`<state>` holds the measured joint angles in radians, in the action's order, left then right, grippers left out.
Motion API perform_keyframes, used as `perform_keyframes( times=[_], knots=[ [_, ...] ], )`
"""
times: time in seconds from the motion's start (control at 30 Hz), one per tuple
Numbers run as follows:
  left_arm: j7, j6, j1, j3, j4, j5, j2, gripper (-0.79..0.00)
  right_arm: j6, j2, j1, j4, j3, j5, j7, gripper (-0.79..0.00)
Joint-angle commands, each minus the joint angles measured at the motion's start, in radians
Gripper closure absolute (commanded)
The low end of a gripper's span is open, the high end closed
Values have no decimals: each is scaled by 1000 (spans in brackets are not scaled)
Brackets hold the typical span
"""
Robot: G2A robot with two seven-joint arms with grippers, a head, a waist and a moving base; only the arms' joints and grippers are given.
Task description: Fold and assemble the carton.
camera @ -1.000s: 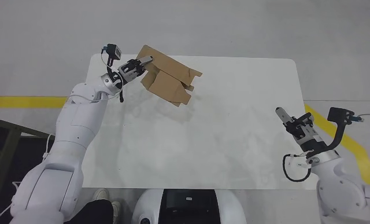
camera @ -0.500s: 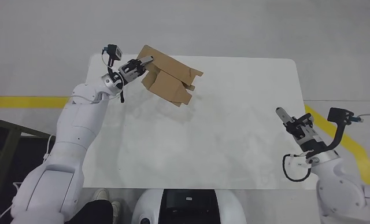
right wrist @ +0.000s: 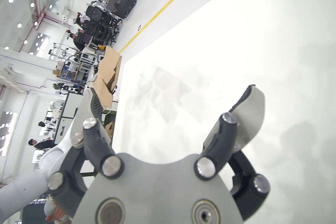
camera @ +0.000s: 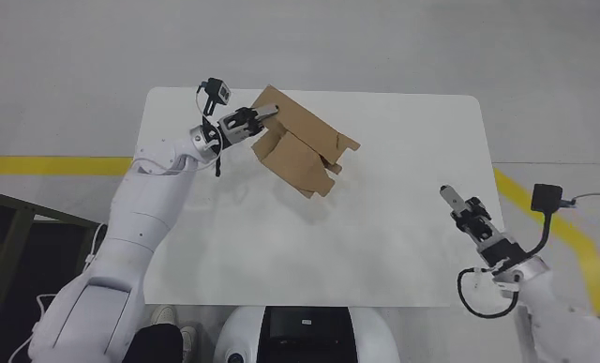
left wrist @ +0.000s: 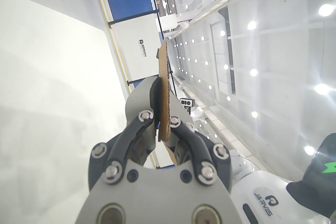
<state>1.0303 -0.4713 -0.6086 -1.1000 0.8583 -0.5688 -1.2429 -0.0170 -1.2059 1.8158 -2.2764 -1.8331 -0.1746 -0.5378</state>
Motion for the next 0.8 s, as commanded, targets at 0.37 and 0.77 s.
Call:
perform_keyframes(
  times=[0.37,0.77],
  knots=[
    [96,-17,44,79,-68,-53,-43,0,4,-3,35,11,123,149,-46,-785],
    [122,-18,53,86,-89,-83,-52,0,-14,-5,28,63,187,215,-21,-785]
  ],
)
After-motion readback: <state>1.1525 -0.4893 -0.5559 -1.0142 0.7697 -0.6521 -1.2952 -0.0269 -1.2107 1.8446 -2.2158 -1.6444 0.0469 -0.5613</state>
